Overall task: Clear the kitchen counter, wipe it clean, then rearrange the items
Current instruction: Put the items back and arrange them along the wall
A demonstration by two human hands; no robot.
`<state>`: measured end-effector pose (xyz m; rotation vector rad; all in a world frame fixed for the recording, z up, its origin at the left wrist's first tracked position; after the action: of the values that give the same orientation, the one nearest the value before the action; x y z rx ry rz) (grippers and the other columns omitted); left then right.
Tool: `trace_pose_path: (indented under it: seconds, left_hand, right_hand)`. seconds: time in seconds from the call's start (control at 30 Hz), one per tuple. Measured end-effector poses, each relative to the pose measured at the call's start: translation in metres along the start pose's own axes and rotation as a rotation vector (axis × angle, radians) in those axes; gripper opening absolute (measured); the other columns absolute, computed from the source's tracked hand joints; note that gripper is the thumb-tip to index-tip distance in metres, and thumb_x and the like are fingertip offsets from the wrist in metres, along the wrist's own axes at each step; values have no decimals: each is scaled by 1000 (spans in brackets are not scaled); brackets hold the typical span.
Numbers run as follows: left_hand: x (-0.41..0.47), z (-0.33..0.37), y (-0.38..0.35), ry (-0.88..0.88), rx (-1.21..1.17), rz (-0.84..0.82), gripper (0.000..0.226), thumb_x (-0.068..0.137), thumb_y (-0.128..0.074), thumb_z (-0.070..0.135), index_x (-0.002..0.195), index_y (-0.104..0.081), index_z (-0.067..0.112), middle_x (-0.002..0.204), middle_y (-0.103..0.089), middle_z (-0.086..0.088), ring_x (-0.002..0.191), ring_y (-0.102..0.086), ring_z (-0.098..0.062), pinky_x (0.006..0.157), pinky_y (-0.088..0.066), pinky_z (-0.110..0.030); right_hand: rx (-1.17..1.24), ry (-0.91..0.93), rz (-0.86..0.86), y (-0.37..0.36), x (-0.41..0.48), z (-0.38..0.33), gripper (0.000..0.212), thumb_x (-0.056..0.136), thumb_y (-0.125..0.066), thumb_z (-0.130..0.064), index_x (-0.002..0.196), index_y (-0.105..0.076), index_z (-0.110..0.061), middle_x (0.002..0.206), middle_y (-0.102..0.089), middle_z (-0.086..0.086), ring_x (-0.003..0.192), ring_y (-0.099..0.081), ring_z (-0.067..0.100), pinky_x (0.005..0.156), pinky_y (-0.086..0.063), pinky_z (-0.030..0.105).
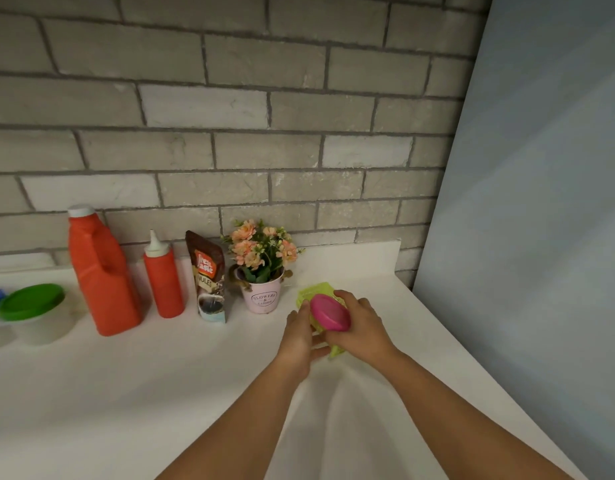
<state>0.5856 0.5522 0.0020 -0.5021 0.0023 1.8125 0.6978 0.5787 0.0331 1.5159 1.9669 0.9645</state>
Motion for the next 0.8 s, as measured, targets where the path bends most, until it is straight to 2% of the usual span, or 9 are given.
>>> trace_pose_path:
  seconds: [0.1,0.23,0.33,0.43,0.5,0.53,0.6,0.7,0.8]
  left_hand:
    - [-16,1,22,-13,-13,7,42,99,-30,39,124,-48,11,112,-62,-13,84,-65,-23,54,-54,-30]
    - [-47,8,48,-23,-45,19,37,101,-28,34,113,-54,10,91,-65,-9,80,-62,-22,58,-52,-32]
    - [-67,15,74,-30,-72,60,36,101,-29,33,111,-54,10,86,-64,-9,76,-60,-21,59,-50,-33]
    - [-90,21,106,-61,-90,136,35,100,-32,32,111,-55,8,82,-62,-11,70,-57,-22,63,-52,-35]
    - [-109,23,129,-75,-106,186,35,100,-33,32,114,-53,6,85,-62,-12,74,-60,-25,65,-52,-37]
    - [-119,24,141,-80,-120,202,36,100,-33,31,116,-52,6,87,-62,-13,76,-61,-26,66,-53,-38]
    - [-138,26,164,-87,-149,226,37,100,-32,31,118,-51,5,87,-62,-13,77,-61,-27,65,-53,-38]
    - [-167,34,199,-105,-174,271,33,101,-31,29,113,-52,6,85,-61,-11,74,-61,-25,60,-54,-36]
    - [-193,42,238,-136,-168,320,32,101,-31,28,107,-53,5,83,-61,-12,71,-61,-25,62,-54,-36]
  right_hand:
    - [-5,37,-9,-14,-19,-20,79,68,-74,-33,137,-37,-32,115,-47,7,108,-54,27,96,-44,33]
    - [34,77,-46,-29,-42,-45,80,52,-62,-44,130,-47,-32,109,-46,5,106,-55,26,95,-46,32]
    - [53,152,-71,-41,-54,-69,82,49,-59,-49,129,-52,-30,105,-43,2,106,-55,26,96,-46,33]
    - [93,244,-112,-58,-67,-92,94,42,-55,-65,129,-53,-29,105,-43,1,104,-54,21,97,-46,31]
    - [132,299,-157,-72,-78,-108,83,53,-66,-64,128,-54,-30,108,-45,2,107,-54,21,98,-46,32]
    - [157,321,-185,-80,-83,-117,72,63,-72,-56,128,-54,-30,111,-45,3,109,-54,21,98,-46,31]
    - [206,372,-214,-94,-94,-136,53,76,-71,-44,125,-57,-30,118,-46,3,113,-52,20,98,-45,27]
    - [220,463,-230,-113,-109,-171,43,82,-68,-39,123,-61,-29,128,-45,1,123,-45,17,105,-40,34]
    - [243,557,-268,-131,-126,-211,39,84,-67,-32,121,-63,-24,118,-50,-1,116,-49,17,102,-42,34]
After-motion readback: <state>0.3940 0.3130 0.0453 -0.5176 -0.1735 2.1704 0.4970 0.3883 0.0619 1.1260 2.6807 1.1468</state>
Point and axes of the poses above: each hand's wrist, its own x-axis towards the middle knuckle, its own y-axis out of the back of the hand, z = x × y, the point moved 4 cm from there along x, towards the middle knuckle
